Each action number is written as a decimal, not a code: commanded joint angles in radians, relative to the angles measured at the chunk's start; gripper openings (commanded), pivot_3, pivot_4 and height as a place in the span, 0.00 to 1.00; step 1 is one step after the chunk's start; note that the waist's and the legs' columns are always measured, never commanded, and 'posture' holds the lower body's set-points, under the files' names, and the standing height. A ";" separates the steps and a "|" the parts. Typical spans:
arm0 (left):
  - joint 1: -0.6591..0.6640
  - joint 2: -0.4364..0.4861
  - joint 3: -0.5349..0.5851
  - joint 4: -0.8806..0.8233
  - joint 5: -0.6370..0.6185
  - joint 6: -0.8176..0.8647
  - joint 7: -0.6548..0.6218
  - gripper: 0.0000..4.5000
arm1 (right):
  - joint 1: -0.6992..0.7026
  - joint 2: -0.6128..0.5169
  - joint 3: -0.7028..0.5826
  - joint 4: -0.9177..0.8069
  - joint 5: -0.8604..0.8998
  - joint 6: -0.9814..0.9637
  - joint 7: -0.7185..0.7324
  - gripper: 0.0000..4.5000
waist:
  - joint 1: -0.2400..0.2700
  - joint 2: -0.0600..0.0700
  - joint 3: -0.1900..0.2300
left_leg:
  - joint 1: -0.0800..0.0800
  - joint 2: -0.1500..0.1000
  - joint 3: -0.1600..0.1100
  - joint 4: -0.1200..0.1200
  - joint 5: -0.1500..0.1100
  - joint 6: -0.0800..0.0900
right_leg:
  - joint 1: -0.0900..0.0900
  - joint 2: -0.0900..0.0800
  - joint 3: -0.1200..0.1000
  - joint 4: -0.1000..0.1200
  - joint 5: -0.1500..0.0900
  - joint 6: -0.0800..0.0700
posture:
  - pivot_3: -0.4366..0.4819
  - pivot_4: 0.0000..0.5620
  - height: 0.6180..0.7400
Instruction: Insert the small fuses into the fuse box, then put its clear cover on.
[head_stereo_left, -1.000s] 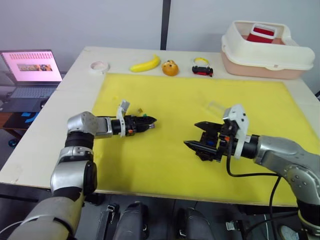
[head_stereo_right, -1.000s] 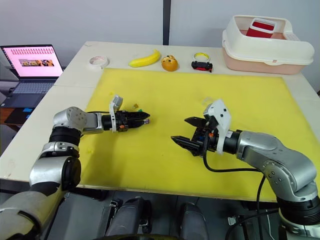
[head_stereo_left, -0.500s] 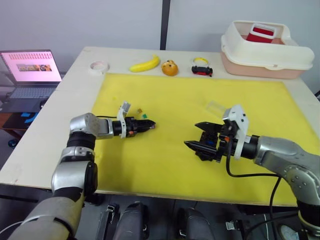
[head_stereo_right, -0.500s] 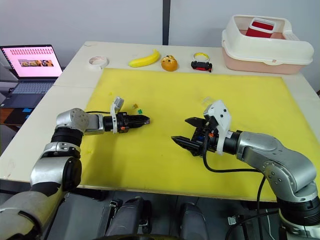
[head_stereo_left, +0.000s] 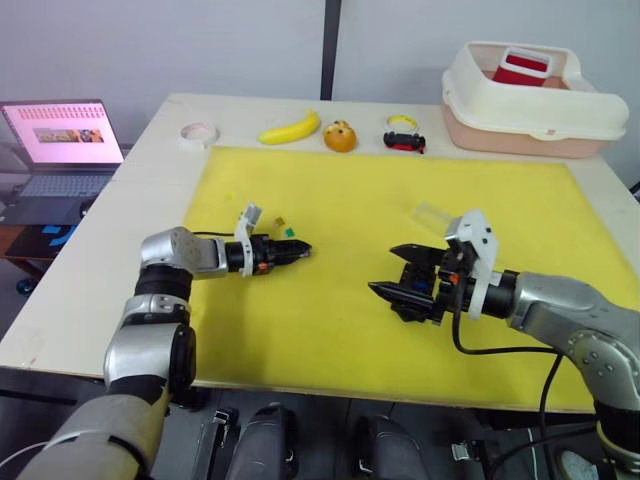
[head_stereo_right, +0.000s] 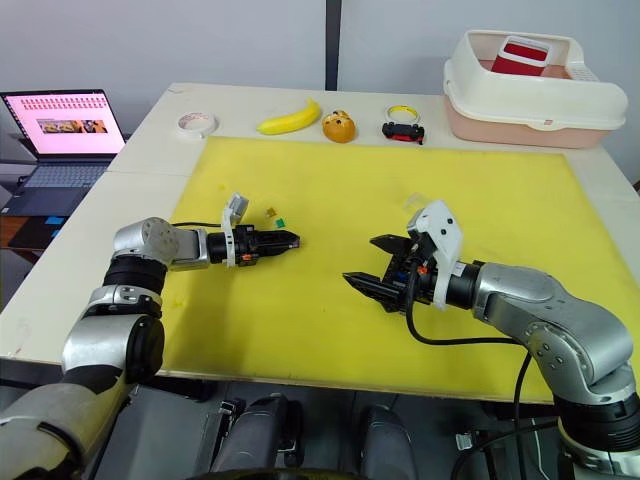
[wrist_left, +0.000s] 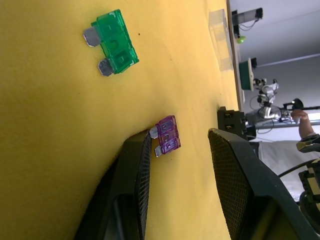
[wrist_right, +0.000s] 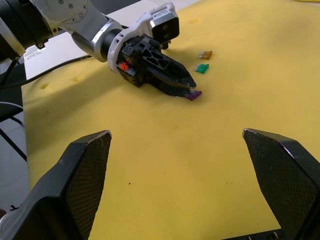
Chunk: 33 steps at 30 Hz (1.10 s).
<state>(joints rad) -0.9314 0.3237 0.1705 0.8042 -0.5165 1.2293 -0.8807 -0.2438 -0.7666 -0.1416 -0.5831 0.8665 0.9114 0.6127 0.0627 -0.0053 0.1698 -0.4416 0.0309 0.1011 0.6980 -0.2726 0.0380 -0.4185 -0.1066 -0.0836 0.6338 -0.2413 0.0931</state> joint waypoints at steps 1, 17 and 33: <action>0.027 -0.023 -0.032 0.041 0.037 -0.007 0.040 0.30 | -0.004 -0.012 -0.020 -0.024 0.001 -0.009 0.001 1.00 | 0.000 0.000 0.000 | 0.000 0.000 0.000 0.000 0.000 0.000 | 0.000 0.000 0.000 0.000 0.000 0.000 | 0.48 0.27 1.00; 0.055 0.098 0.028 -0.152 -0.043 0.139 0.020 0.00 | 0.012 -0.020 -0.034 -0.044 0.021 -0.008 -0.003 1.00 | -0.034 0.004 -0.004 | 0.001 0.002 0.000 -0.002 0.000 -0.001 | -0.001 0.002 0.000 0.001 0.000 0.000 | 0.48 0.27 1.00; 0.064 0.063 0.275 -0.682 -0.466 0.385 0.170 0.00 | -0.144 0.261 -0.094 0.050 0.477 0.047 -0.474 1.00 | -0.049 0.000 -0.001 | -0.001 0.001 0.000 -0.004 0.005 -0.009 | -0.004 0.001 0.001 0.001 0.000 0.000 | 0.48 0.27 1.00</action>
<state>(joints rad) -0.8482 0.4045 0.4131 0.1534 -0.9359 1.6056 -0.7400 -0.3689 -0.5196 -0.2251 -0.5370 1.2872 0.9748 0.1959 0.0137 -0.0056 0.1686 -0.4427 0.0323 0.1013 0.6939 -0.2673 0.0289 -0.4226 -0.1060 -0.0821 0.6347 -0.2412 0.0934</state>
